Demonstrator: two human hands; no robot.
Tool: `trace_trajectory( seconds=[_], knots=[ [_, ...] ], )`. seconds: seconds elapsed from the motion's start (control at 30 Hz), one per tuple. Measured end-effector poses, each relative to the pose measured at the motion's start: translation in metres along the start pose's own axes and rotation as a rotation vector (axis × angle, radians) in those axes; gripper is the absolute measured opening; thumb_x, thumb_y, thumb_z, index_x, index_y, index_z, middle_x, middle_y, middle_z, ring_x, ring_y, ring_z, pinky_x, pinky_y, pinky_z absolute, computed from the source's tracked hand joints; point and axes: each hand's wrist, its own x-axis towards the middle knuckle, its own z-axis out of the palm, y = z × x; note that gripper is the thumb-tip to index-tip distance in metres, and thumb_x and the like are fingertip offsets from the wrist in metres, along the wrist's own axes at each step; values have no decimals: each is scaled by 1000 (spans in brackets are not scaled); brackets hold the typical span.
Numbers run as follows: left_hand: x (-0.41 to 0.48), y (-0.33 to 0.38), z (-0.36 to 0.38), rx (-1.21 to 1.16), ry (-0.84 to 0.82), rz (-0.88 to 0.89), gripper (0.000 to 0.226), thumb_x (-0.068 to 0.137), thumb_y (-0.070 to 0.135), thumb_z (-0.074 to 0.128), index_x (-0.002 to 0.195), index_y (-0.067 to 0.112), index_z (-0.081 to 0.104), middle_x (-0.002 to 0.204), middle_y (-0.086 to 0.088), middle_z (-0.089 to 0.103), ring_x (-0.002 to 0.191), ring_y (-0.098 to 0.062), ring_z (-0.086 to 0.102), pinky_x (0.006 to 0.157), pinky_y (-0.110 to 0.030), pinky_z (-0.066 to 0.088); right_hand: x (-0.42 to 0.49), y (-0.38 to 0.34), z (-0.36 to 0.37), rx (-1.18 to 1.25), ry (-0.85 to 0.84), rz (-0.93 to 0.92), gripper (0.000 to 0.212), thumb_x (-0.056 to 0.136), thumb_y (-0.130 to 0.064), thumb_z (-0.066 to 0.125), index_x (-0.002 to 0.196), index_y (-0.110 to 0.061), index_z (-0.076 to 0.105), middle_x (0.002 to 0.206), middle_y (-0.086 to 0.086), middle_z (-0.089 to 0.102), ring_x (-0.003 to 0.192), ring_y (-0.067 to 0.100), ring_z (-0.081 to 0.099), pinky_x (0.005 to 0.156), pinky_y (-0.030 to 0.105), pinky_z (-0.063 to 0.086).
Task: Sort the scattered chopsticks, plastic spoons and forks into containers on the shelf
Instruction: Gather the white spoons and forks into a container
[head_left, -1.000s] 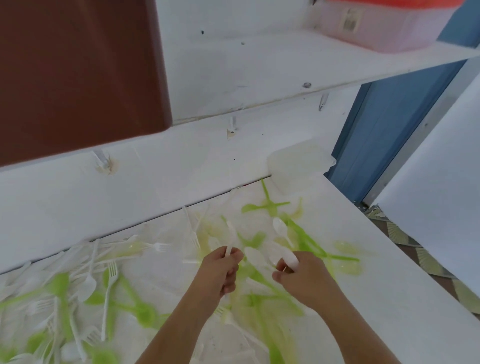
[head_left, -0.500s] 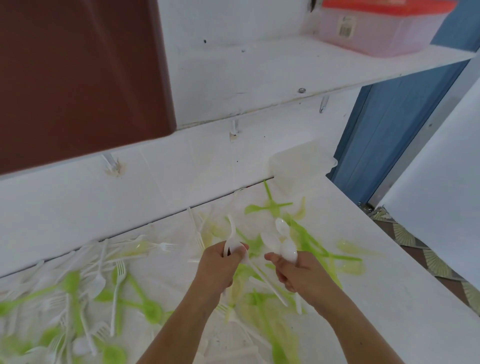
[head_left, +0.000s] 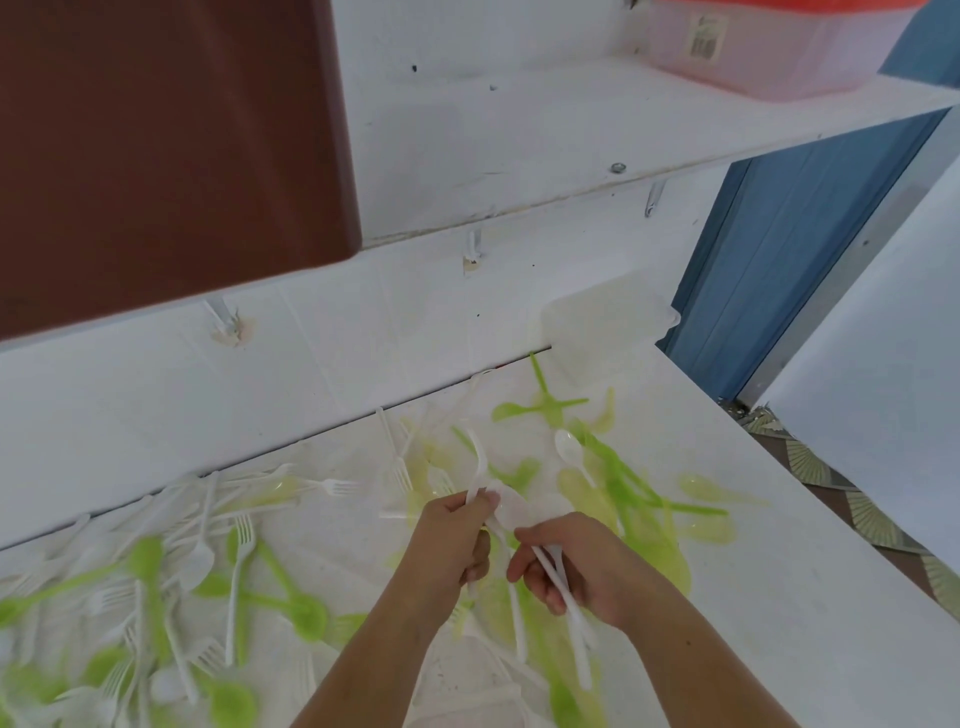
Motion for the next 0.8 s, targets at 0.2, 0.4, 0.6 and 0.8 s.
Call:
trace_trajectory(
  seconds=[0.2,0.4,0.6,0.8],
  knots=[
    [-1,-1,0,59,16,50,17,102,12,62,106,4,76,57,1,59,43,-13,31,43,-24,29,5,-2,2,-236,86,-67,50,99,-44,58,85,1,76,70,10,64,60,21,59,60,33,52],
    [6,2,-7,40,84,59,19,103,10,59,102,9,78,80,-7,75,45,-13,30,46,-25,27,9,-1,-2,-320,507,-398,8,97,-25,59,91,-28,63,82,-7,64,68,11,57,70,35,48],
    [4,2,-2,-25,28,44,15,101,13,66,105,9,79,55,4,41,49,-14,28,47,-27,27,13,-3,8,-14,305,-299,32,84,-35,58,54,-28,48,62,-9,38,60,10,33,61,25,28],
    [8,-4,-1,-33,88,41,15,100,15,67,103,15,82,56,1,39,49,-16,30,49,-30,29,16,6,21,243,325,-185,19,79,-34,65,76,-16,61,79,0,52,68,15,42,69,31,35]
  ],
)
